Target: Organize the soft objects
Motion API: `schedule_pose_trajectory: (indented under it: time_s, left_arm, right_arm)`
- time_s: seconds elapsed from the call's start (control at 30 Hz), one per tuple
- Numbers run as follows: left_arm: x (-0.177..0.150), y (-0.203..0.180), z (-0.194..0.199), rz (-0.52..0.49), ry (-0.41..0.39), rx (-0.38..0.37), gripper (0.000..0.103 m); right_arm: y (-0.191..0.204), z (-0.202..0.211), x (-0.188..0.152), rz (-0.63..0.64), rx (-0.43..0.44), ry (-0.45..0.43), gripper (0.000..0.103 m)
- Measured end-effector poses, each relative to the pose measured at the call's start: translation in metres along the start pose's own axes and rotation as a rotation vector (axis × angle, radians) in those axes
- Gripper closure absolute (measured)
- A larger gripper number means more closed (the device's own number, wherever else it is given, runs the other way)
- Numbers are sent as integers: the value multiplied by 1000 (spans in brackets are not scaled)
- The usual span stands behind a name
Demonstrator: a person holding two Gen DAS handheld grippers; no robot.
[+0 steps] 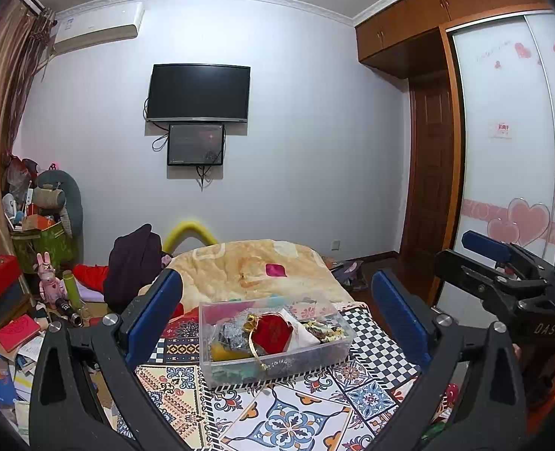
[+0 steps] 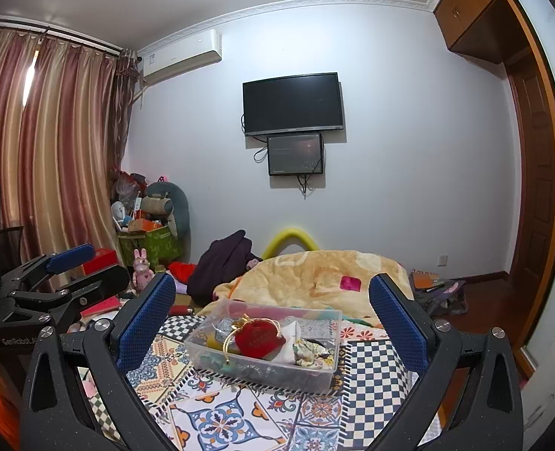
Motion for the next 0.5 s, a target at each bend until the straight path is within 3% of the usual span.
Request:
schedule_pose_trajectory:
  time_s: [0.5]
  left_arm:
    - [-3,1,-2,10,11,-15,1]
  right_arm:
    - [-2,-1,-1,0,-3,8,0]
Point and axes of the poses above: each gripper's, at about its wrist camera, not at the fingertips, and z roughly against the way its jaws point, y to its left, x to its top, the point moved 3 cm from there along -z, roughly the way its jaws point, and after that the axes turned 5 degrees about z, right-handed, at the moved point
